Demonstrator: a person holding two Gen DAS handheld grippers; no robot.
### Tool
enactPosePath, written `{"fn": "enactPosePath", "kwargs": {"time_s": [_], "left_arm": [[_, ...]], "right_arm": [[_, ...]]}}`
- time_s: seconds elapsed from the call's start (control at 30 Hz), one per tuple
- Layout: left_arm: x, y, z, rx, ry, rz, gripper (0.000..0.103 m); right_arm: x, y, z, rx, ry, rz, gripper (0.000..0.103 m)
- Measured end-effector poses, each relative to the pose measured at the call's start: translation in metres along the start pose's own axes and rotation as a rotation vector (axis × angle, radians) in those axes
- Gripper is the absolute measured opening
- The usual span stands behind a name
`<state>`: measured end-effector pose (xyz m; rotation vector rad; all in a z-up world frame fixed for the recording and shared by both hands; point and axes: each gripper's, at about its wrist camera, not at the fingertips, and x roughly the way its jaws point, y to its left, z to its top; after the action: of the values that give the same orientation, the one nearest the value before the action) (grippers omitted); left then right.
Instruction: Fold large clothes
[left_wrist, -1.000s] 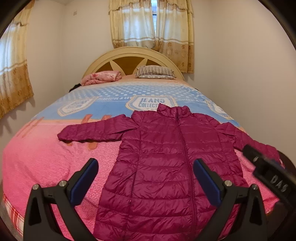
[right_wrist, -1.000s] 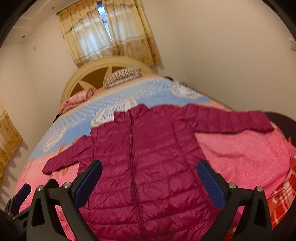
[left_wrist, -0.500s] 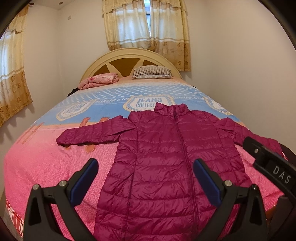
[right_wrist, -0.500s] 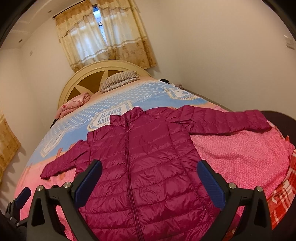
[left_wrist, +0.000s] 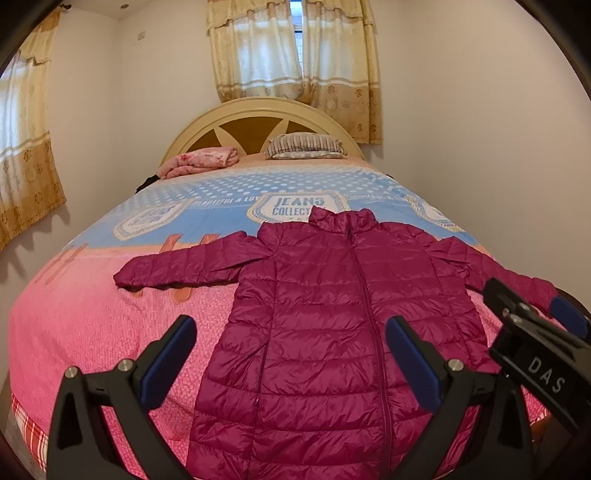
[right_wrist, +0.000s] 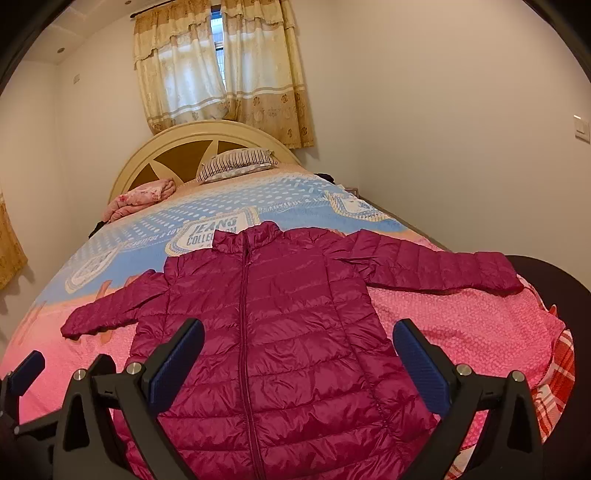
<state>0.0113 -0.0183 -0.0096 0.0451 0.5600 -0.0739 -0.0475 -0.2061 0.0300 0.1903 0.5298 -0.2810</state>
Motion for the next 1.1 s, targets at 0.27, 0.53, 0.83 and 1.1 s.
{"fn": "enactPosePath", "kwargs": {"time_s": [0.27, 0.53, 0.83, 1.1], "left_arm": [[0.004, 0.004, 0.003, -0.002, -0.008, 0.03, 0.103], [0.024, -0.001, 0.006, 0.02, 0.002, 0.035, 0.103], [0.024, 0.005, -0.004, -0.006, 0.02, 0.033, 0.103], [0.012, 0.008, -0.005, -0.005, 0.001, 0.04, 0.103]], "right_arm": [[0.004, -0.002, -0.002, 0.006, -0.006, -0.022, 0.102], [0.028, -0.012, -0.004, 0.038, 0.044, -0.049, 0.102], [0.034, -0.005, -0.013, 0.027, 0.083, -0.016, 0.102], [0.016, 0.003, -0.012, -0.021, 0.038, -0.015, 0.102]]}}
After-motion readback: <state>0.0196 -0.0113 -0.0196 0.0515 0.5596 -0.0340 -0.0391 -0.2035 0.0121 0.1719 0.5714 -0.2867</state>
